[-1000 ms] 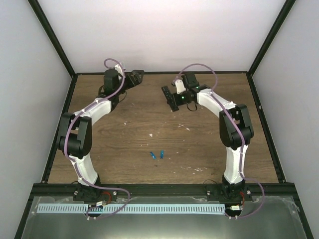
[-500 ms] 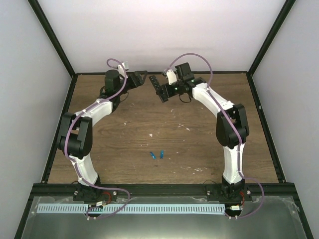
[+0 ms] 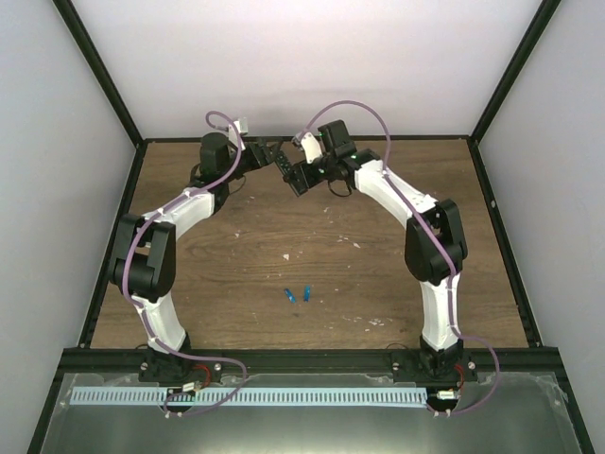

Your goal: Load the batteries into the remote control

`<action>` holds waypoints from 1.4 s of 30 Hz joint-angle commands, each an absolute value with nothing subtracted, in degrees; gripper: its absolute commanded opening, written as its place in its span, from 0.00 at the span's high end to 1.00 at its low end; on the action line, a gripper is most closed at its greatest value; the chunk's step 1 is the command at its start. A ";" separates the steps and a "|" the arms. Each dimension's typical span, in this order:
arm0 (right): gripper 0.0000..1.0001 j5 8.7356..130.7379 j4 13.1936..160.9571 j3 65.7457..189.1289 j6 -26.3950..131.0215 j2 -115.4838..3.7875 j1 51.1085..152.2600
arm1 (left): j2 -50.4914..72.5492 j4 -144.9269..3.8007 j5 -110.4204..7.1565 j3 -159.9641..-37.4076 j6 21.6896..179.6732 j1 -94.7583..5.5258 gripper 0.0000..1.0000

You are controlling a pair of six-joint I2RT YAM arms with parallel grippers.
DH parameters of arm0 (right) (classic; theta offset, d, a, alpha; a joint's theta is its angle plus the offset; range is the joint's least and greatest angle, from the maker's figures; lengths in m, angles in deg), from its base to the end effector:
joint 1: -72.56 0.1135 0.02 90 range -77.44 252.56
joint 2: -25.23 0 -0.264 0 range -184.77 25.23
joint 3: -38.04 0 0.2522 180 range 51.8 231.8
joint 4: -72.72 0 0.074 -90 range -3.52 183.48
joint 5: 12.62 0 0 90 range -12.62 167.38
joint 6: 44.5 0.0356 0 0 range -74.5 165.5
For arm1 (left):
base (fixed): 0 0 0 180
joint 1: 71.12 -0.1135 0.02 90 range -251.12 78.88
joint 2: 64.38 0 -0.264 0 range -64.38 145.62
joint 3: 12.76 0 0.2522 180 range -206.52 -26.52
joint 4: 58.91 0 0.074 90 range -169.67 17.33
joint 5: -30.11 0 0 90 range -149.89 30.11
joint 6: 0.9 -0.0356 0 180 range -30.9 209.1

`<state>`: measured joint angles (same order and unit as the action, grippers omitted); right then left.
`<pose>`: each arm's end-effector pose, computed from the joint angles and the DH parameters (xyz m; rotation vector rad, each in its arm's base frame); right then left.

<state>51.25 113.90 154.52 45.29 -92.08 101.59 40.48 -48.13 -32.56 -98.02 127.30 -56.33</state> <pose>0.4051 0.2428 0.2735 -0.8193 2.1891 0.7801 0.4113 -0.1255 0.2679 0.0020 1.8342 -1.0771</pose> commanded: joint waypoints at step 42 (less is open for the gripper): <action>0.53 61.10 102.00 149.13 41.02 -86.26 104.64 | 41.24 -45.80 -23.20 -97.49 130.04 -56.12 0.87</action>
